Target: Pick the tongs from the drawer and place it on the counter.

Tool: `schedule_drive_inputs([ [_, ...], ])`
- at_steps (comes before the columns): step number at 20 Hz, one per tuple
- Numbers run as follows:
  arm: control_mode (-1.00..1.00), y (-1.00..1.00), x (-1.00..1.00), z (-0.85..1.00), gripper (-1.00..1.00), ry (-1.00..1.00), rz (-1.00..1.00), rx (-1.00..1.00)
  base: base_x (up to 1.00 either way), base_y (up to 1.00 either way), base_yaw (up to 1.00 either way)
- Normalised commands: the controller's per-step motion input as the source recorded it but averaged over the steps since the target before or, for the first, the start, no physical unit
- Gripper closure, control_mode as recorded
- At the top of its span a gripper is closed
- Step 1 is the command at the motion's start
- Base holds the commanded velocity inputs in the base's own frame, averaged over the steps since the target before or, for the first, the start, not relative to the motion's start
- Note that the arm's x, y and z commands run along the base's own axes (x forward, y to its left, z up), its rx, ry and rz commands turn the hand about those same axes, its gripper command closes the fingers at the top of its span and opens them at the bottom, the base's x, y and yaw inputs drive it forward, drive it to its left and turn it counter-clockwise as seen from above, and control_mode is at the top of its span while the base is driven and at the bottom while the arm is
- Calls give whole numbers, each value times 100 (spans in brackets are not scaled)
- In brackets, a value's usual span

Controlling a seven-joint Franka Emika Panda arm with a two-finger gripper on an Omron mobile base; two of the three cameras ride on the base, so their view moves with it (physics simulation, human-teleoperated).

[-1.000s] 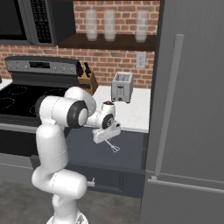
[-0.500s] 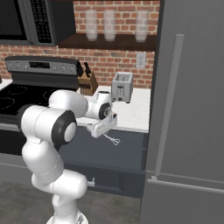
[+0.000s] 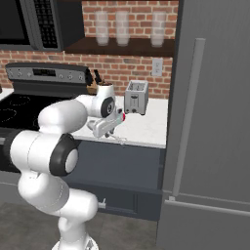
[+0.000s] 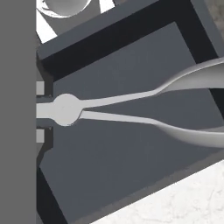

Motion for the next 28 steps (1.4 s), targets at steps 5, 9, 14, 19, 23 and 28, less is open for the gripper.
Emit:
schedule_drive_inputs([
  [5,-100,41,78,14,100,-4,0,0,0,0,0],
  [9,-100,32,81,-6,100,-8,0,0,0,0,0],
  [14,-100,28,53,-38,100,-9,0,0,0,0,0],
  [19,-100,14,34,-53,100,-4,0,0,0,0,0],
  [23,-100,6,55,-41,100,-3,0,2,0,0,0],
  [28,-100,4,53,-29,100,-2,0,3,0,0,0],
])
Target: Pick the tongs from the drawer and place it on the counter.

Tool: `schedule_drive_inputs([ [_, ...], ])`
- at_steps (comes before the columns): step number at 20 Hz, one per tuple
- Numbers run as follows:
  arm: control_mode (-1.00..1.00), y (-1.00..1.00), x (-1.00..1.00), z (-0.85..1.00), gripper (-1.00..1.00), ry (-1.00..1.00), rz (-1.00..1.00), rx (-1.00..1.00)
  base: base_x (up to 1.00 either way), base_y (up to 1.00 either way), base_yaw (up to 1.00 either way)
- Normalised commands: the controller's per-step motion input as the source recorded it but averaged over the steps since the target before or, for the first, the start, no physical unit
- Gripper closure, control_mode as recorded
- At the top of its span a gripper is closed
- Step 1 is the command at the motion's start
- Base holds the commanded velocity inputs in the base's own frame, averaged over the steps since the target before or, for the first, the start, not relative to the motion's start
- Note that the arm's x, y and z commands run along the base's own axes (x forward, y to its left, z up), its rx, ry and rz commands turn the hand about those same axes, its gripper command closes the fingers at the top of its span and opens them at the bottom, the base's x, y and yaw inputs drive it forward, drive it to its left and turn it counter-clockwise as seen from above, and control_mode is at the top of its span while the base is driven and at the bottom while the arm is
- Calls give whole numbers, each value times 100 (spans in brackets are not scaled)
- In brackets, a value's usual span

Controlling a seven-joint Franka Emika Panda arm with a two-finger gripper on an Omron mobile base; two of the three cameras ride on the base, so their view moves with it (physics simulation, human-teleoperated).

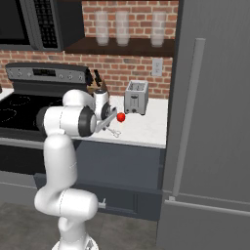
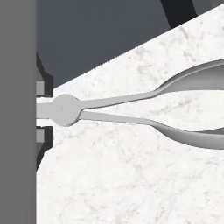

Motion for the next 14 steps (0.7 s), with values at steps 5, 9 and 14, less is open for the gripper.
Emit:
schedule_drive_inputs([
  [5,-100,0,52,0,100,0,0,1,0,0,0],
  [9,-100,0,36,0,100,0,1,0,0,0,0],
  [14,-100,3,23,-7,100,0,1,0,0,0,0],
])
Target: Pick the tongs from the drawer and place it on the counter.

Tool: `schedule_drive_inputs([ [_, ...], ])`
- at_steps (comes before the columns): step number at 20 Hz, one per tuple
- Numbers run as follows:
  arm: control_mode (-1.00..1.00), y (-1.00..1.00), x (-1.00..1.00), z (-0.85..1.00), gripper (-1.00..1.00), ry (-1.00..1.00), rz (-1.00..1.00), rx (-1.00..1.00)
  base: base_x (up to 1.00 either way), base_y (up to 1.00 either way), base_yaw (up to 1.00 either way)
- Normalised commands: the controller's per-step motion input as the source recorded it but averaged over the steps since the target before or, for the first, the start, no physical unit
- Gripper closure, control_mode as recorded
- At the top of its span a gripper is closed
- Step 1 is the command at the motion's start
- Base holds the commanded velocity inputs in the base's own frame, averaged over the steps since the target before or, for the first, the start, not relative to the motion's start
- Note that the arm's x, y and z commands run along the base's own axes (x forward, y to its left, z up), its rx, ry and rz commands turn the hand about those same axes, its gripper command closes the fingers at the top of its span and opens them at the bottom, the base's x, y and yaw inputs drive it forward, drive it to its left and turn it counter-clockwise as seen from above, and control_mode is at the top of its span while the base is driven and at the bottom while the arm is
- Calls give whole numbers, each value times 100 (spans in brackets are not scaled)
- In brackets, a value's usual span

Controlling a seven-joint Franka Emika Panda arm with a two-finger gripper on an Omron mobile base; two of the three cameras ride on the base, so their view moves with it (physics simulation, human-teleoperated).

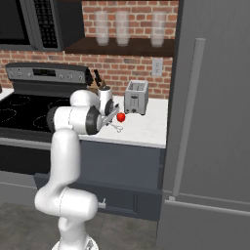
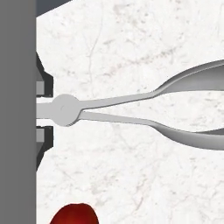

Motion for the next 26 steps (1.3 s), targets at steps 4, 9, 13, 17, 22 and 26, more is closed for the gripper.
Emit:
schedule_drive_inputs([
  [4,-100,9,18,-22,100,0,1,0,0,0,0],
  [9,-100,4,5,-34,100,0,3,0,0,0,0],
  [13,-100,1,1,-31,100,0,3,0,0,0,0],
  [17,-100,1,0,-8,-100,0,2,0,0,0,0],
  [22,-100,0,0,0,-100,0,0,0,0,0,0],
  [26,-100,-1,-7,10,-100,-2,0,0,0,0,0],
])
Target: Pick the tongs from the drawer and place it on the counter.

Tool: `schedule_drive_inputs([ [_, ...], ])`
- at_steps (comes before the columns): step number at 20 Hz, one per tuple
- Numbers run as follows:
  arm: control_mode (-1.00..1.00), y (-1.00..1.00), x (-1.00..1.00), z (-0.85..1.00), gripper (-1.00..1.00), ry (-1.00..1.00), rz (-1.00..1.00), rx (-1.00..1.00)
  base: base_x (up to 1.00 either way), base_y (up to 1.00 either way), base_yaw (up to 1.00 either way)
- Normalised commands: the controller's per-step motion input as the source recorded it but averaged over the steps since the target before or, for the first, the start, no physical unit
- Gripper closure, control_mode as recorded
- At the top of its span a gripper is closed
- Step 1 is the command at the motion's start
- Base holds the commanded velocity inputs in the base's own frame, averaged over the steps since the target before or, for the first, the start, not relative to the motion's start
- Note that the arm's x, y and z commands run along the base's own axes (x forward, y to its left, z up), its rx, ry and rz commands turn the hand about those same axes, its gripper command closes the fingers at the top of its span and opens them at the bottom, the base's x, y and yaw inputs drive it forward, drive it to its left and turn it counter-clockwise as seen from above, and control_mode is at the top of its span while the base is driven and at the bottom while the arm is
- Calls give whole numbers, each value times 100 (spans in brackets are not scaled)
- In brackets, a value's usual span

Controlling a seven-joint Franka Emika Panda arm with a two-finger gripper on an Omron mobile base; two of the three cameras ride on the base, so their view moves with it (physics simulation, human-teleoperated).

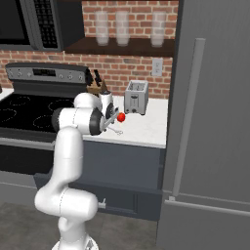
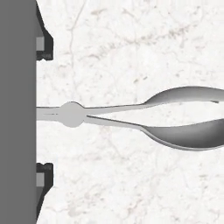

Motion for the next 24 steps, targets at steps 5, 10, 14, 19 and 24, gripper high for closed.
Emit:
schedule_drive_inputs([
  [5,-100,0,-63,52,-100,-7,-11,0,0,0,0],
  [10,-100,0,-100,66,-100,0,-22,0,0,0,0],
  [14,-100,0,-100,23,-100,0,-31,4,0,0,0],
  [19,-100,0,-100,18,-100,0,-43,8,0,0,0],
  [24,-100,0,-100,64,-100,2,-42,9,0,0,0],
])
